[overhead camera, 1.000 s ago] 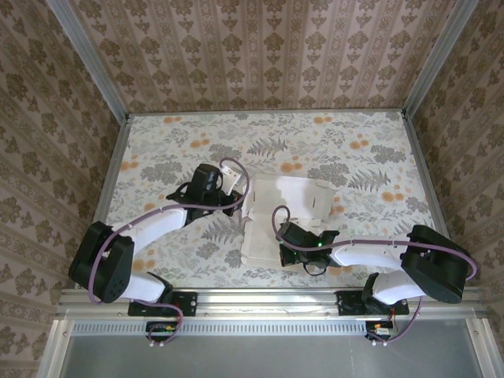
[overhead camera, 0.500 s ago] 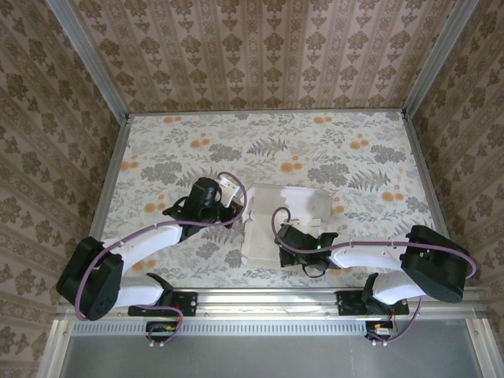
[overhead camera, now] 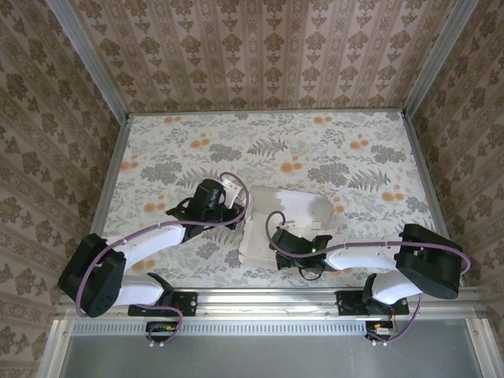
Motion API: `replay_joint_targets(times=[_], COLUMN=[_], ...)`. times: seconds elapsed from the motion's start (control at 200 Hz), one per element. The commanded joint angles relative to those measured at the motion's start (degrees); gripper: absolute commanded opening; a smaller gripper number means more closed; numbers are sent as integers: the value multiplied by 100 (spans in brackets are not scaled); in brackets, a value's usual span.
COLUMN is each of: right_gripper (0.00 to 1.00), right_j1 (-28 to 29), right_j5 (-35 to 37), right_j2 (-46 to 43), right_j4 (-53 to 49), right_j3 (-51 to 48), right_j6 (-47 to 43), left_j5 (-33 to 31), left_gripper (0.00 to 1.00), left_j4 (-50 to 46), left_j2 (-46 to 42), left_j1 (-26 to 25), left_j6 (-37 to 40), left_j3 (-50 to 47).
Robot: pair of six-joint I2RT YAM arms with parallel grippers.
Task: Fold the paper box
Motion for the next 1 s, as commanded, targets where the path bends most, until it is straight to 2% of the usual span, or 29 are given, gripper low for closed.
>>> replay_joint_targets(times=[0.0, 0.19, 0.575, 0.81, 0.995], right_gripper=[1, 1, 1, 2, 3], right_j1=[137, 363, 426, 293, -193], right_j5=[-28, -88, -372, -622, -1077], right_j2=[166, 334, 413, -403, -1237], right_j4=[-57, -13, 176, -43, -568], right_j3=[134, 356, 693, 966, 1267], right_j6=[-163, -430, -707, -1129, -1591], left_j5=[-112, -307, -132, -290, -391], left_gripper=[5, 4, 3, 2, 2], left_j4=[-310, -352, -182, -161, -157], left_j2=[156, 192, 302, 363, 423], left_j1=[-66, -78, -101, -227, -330], left_j6=[-122, 11, 9, 73, 92], left_j3=[19, -82, -84, -86, -16])
